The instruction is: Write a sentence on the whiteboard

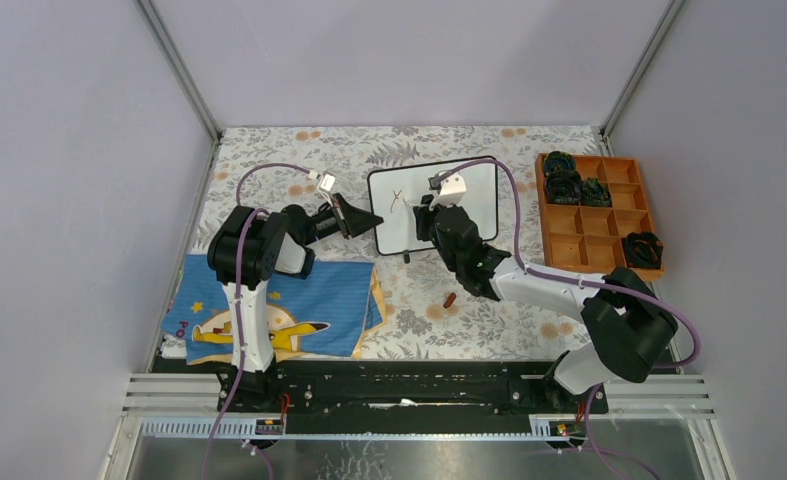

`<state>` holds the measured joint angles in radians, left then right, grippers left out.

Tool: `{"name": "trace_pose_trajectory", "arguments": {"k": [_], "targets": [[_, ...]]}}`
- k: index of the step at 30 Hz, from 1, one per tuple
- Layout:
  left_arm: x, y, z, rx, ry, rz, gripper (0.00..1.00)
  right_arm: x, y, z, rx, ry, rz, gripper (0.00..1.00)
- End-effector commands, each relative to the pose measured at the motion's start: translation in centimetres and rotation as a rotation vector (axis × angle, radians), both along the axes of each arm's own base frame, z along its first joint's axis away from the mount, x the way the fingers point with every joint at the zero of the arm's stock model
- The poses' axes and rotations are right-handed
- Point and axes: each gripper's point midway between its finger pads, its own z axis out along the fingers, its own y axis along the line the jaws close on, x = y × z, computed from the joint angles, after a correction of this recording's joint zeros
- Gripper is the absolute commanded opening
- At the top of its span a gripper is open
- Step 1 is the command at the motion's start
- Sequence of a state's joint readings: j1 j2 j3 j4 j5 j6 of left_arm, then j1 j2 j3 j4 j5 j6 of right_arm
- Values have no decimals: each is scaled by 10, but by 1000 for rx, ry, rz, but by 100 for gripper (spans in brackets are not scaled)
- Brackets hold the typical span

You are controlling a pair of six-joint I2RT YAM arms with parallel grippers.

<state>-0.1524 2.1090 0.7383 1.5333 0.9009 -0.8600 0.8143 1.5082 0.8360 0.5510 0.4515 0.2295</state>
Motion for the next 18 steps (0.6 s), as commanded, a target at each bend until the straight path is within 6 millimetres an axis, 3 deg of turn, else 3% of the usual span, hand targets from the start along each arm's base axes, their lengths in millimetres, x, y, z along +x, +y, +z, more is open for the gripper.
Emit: {"name": "trace_pose_trajectory", "arguments": {"k": [1, 10, 18], "targets": [[-1, 5, 7, 2, -66, 14, 0, 2, -13, 11, 13, -23, -40, 0], [-1, 5, 6, 4, -65, 11, 0, 9, -24, 19, 10, -40, -86, 0], [-2, 4, 6, 5, -67, 8, 0, 16, -19, 31, 18, -62, -83, 0]]}}
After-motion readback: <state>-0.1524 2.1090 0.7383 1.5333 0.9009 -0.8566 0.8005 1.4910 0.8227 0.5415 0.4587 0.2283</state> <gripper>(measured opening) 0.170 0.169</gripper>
